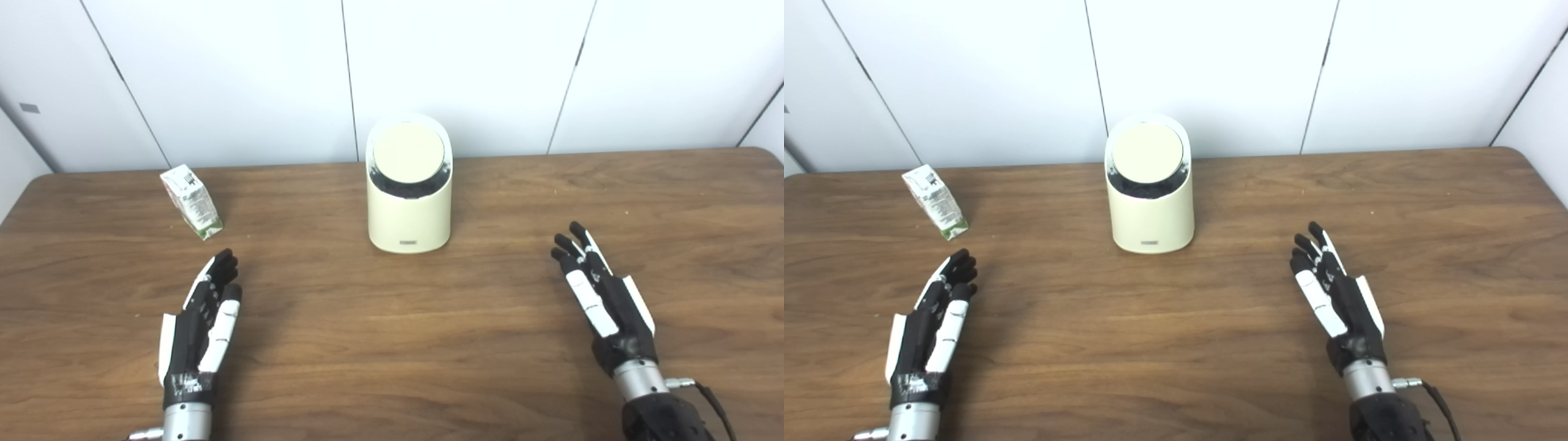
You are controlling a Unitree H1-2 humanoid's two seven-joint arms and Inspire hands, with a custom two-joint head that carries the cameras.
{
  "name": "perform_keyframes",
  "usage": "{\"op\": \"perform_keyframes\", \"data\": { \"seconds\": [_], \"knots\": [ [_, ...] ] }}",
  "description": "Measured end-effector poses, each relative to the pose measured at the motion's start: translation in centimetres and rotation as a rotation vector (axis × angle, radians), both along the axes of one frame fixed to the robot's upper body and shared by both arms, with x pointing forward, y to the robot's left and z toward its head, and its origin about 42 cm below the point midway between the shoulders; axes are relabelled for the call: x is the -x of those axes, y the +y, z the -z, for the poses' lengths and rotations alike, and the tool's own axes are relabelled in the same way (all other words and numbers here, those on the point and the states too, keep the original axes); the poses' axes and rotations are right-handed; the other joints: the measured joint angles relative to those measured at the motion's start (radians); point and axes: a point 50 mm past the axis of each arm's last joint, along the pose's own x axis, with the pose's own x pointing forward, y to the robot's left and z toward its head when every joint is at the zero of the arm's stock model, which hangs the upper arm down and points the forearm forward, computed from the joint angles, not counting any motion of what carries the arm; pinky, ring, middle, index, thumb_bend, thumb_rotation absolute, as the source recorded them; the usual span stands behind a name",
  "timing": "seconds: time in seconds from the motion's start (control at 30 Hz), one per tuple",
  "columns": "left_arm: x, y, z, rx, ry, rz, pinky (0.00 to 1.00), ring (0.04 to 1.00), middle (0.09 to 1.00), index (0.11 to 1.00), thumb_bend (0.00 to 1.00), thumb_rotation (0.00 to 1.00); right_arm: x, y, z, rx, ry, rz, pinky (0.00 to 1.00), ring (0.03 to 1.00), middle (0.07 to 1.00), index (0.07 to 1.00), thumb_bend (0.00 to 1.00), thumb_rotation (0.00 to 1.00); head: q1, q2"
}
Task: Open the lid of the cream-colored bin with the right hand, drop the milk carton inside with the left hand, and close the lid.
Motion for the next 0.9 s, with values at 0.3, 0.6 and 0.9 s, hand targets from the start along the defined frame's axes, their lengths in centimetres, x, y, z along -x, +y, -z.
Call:
{"op": "perform_keyframes", "data": {
  "seconds": [0.3,0.6,0.9],
  "knots": [
    [0.4,0.0,0.1,-0.007,-0.029,0.002,0.88,0.892,0.897,0.921,0.53,0.69,-0.6,0.2,0.4,0.100,-0.043,0.020,0.85,0.876,0.902,0.951,0.78,0.56,-0.015,-0.075],
    [0.5,0.0,0.2,0.002,-0.031,0.002,0.89,0.897,0.905,0.930,0.48,0.70,-5.3,1.5,-3.6,0.139,-0.163,0.022,0.91,0.900,0.916,0.956,0.91,0.46,-0.011,-0.131],
    [0.6,-0.2,0.1,-0.007,-0.050,0.005,0.89,0.901,0.906,0.933,0.48,0.65,-9.1,3.3,-7.8,0.244,-0.268,-0.013,0.87,0.914,0.943,0.970,0.93,0.42,-0.006,-0.167]
  ]
}}
